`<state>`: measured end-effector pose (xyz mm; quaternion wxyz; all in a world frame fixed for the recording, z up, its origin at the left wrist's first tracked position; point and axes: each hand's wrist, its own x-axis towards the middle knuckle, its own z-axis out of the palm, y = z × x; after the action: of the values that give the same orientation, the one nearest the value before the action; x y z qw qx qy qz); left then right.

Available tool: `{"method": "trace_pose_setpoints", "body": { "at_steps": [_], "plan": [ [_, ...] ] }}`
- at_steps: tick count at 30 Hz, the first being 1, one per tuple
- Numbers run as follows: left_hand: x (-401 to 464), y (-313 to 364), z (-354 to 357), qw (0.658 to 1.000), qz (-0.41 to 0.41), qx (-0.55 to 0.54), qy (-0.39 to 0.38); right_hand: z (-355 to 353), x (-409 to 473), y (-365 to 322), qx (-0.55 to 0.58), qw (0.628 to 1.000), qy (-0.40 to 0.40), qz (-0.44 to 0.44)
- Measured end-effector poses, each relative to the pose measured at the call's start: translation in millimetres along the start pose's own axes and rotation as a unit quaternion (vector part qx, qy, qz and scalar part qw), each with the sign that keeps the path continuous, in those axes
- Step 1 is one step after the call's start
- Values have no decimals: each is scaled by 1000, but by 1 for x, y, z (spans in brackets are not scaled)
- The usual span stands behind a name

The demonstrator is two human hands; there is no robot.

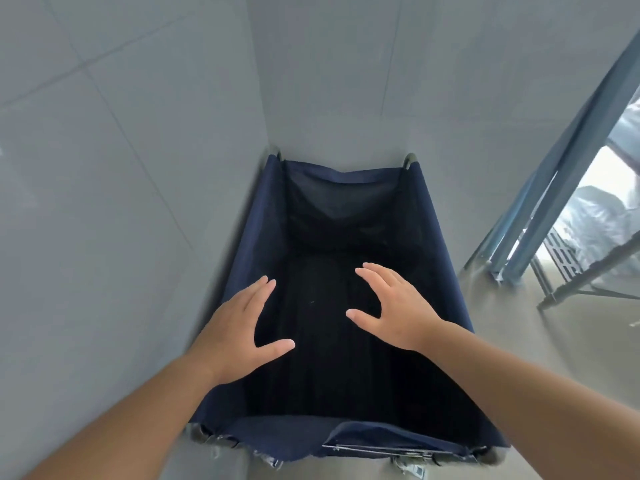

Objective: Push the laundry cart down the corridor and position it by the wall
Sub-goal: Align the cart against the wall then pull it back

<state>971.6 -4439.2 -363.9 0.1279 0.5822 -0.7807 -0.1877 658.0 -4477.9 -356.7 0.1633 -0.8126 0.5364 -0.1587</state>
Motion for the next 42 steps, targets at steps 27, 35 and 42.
{"method": "trace_pose_setpoints", "body": {
  "at_steps": [27,35,42],
  "plan": [
    [-67,12,57,991,-23,119,-53,30,-157,65,-43,995,-63,64],
    [-61,-32,62,974,-8,189,-126,48,-168,82,-167,982,-85,24],
    [-65,-49,64,943,111,273,-153,55,-169,80,-235,966,-111,18]
  ]
}}
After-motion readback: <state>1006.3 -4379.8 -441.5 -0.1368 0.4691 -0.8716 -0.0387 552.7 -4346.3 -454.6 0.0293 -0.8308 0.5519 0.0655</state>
